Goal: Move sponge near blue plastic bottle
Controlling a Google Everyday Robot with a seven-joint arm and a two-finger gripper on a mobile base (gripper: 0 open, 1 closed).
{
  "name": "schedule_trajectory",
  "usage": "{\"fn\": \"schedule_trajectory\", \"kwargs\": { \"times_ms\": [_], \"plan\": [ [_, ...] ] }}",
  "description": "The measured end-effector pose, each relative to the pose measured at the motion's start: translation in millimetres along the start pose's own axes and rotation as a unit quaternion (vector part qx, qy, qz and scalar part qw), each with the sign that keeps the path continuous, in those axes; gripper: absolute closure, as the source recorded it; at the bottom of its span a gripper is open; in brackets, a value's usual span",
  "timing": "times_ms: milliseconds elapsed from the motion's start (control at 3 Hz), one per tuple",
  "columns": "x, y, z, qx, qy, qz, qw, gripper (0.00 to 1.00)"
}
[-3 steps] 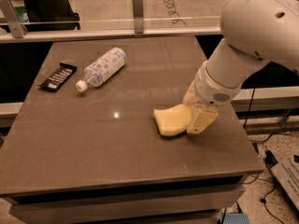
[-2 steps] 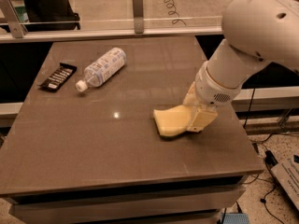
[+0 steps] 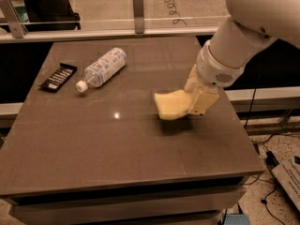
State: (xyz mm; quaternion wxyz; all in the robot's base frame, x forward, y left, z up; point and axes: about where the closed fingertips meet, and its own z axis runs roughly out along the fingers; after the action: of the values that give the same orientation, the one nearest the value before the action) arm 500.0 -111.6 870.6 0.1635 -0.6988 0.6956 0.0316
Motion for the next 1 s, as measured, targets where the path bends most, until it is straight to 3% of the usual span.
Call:
{"fn": "schedule_trajectory", "kwargs": {
  "times_ms": [333, 667, 1000],
  "plan": [
    [-16.6, -33.3, -48.5, 0.048, -0.002, -0.02, 0.9986, 1.0],
    [-16.7, -33.2, -48.5, 0.048, -0.002, -0.02, 0.9986, 1.0],
    [-14.3, -48.4, -45.5, 0.062, -0.002, -0.025, 0.9977, 1.0]
  ]
}}
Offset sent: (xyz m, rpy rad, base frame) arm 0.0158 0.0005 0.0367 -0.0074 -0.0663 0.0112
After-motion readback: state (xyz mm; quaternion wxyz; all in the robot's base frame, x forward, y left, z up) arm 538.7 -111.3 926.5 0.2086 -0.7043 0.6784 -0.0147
